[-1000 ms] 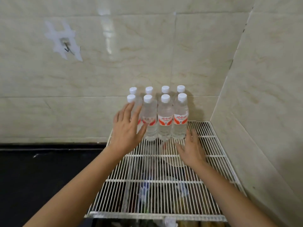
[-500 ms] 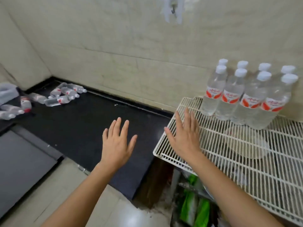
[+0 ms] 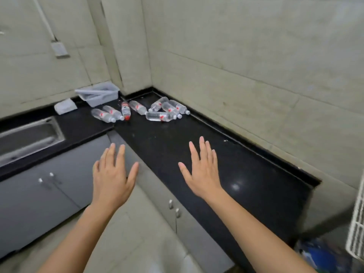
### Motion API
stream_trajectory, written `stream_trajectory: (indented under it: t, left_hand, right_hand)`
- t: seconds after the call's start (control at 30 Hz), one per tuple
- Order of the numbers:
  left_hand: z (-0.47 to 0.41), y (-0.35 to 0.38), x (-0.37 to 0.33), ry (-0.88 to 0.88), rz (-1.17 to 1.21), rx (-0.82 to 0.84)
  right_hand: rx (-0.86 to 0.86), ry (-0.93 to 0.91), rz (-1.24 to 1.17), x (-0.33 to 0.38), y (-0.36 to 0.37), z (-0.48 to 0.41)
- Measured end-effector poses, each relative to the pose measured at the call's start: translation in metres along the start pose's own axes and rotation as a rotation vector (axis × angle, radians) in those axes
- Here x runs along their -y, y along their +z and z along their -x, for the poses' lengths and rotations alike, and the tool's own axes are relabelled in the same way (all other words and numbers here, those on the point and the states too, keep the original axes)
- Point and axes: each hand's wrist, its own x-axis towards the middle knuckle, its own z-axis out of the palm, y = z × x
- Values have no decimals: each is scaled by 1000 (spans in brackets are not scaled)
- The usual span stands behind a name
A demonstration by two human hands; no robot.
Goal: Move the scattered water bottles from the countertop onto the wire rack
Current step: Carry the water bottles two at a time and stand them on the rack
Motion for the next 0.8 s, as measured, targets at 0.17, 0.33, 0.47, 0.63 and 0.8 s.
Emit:
stream_trajectory:
  t: [0.17, 0.33, 0.47, 0.63, 0.8]
  left_hand:
    - [-43, 18, 71, -76, -8, 5]
    - [-96, 61, 111, -88, -16, 58]
    - [-175, 101, 143, -47, -67, 85]
    - [-291, 141, 182, -90, -122, 156]
    - [-368, 172, 226, -100, -153, 218]
  right_hand:
    - [24, -105, -17, 60, 46, -65]
    - [44, -125, -17, 79, 99, -137]
    - [53, -100, -29, 82, 145, -218]
    - [142, -76, -54, 87, 187, -333]
    - [254, -78, -42, 104, 223, -424]
